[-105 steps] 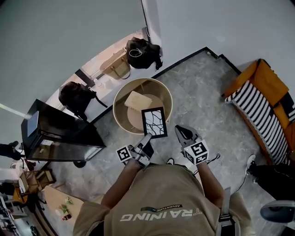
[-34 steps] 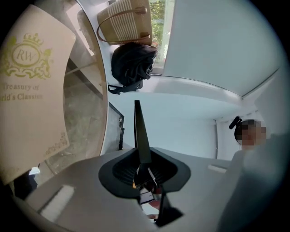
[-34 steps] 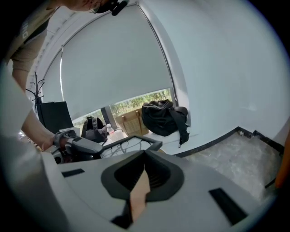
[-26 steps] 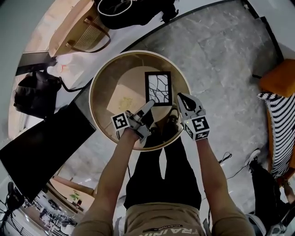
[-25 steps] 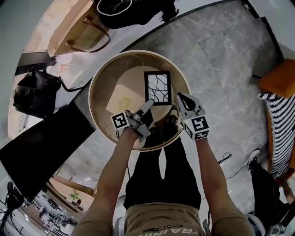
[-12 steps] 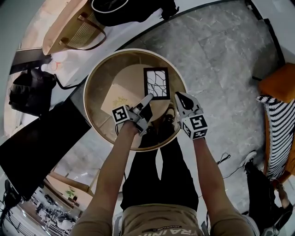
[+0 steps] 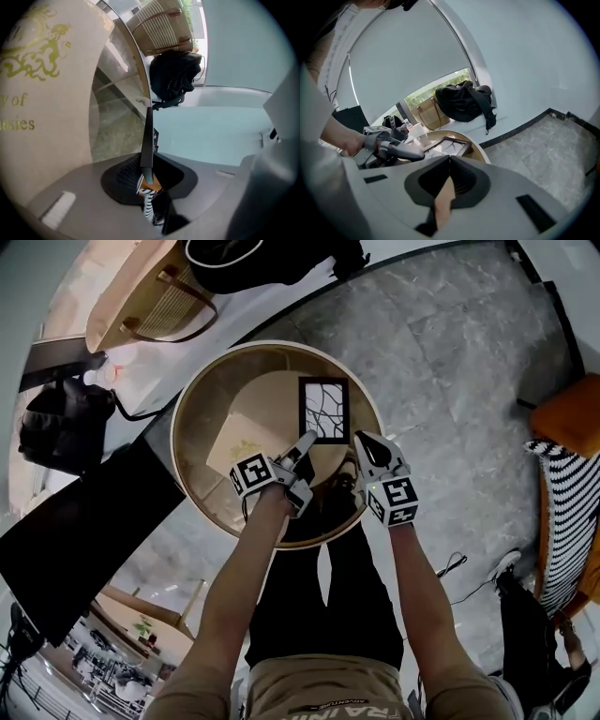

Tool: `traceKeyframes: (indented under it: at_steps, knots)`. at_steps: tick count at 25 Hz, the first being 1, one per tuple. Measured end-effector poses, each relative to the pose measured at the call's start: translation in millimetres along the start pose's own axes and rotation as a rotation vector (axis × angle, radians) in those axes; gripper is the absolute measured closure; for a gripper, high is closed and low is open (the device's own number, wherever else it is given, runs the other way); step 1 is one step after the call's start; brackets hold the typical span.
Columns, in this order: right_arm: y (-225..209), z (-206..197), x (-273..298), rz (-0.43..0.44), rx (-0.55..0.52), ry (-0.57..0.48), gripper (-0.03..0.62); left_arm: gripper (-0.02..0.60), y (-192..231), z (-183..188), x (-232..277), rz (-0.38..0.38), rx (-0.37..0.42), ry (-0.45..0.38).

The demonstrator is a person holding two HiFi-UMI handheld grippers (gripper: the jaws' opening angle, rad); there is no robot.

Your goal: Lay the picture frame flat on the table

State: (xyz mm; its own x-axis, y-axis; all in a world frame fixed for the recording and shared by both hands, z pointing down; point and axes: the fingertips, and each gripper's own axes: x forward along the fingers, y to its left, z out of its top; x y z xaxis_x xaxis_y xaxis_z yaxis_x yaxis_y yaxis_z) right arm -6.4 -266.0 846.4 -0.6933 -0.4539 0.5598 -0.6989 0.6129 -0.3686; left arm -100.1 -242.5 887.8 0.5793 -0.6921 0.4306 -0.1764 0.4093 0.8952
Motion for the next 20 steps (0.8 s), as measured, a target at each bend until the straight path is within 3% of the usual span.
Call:
traceKeyframes:
  at_steps: [6,14,20]
  knots:
    - [0.9,4.1,4.8,0.012,0.004,0.001,0.586,0.503,-0.8,2.7,3.8,0.113,0.061,-0.055]
    - [-1.6,7.2,4.6,0.022,0.018,-0.003,0.586,0.437,3.0,3.4,3.2,0.294,0.184,-0.097]
    - [-5.1,1.5,2.2,0.023,0.035,0.0,0.586,0.4,9.3,2.0,2.6,0.431,0.229,-0.139]
